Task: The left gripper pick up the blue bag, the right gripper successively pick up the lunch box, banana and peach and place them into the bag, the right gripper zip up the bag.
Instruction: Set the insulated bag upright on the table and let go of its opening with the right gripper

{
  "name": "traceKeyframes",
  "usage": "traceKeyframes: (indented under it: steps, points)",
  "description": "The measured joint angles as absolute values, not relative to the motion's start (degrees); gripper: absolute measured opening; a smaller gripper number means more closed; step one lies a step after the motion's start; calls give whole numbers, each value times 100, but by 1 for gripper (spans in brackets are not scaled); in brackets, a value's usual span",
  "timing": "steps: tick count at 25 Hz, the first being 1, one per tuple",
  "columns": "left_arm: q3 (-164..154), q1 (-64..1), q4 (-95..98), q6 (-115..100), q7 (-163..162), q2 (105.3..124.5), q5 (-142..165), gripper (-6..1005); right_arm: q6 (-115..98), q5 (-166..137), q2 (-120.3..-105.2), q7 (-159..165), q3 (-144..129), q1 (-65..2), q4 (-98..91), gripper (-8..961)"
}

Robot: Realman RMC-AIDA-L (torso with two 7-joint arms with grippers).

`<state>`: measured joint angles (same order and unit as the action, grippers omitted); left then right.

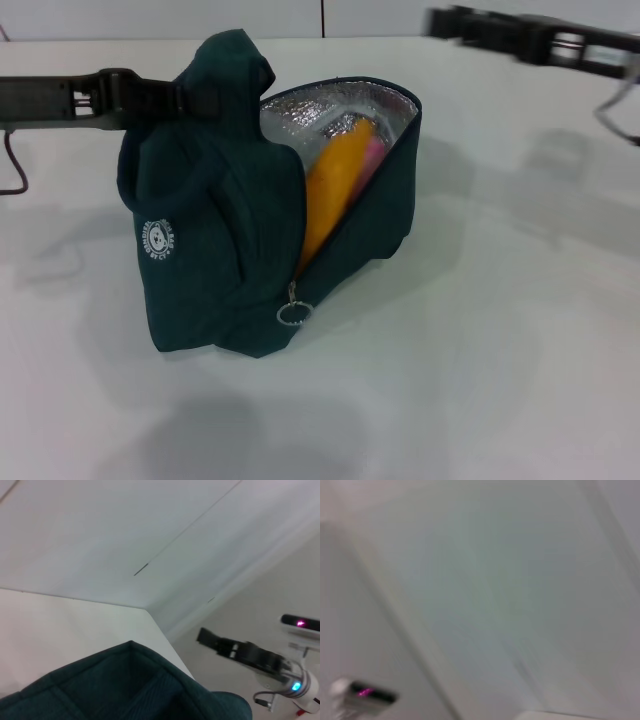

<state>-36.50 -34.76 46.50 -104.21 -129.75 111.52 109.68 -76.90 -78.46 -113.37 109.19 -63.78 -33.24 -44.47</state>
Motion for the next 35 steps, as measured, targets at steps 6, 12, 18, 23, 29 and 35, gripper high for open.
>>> traceKeyframes:
  steps: [6,12,18,23,29,35]
  points:
    - [-3661,-3490,4650,-10424,-12982,11152,10968,36,-7571,-7816,-11051,11682,-6185,-3148,-3652,785]
    - [-3675,-3544,4649,-10424,-12982,11153,10969,36,-7593,-7841,-11073,11744,-6174,-3406,-2760,782]
    - [-3674,-3575,4650,-10424,-12988,11161,10969,36,-7490,-8048,-11171,11808,-6265,-3845,-2156,779]
    - [-3674,-3577,4649,-10423,-12991,11170,10969,36,-7227,-8436,-11279,12039,-6291,-3952,-2100,776]
    - [-3678,-3564,4650,-10427,-12991,11171,10970,36,-7166,-8636,-11320,11931,-6308,-3933,-2177,660]
    - [-3682,-3561,4649,-10436,-12987,11176,10983,36,-7151,-8641,-11380,11767,-6285,-3928,-2237,530]
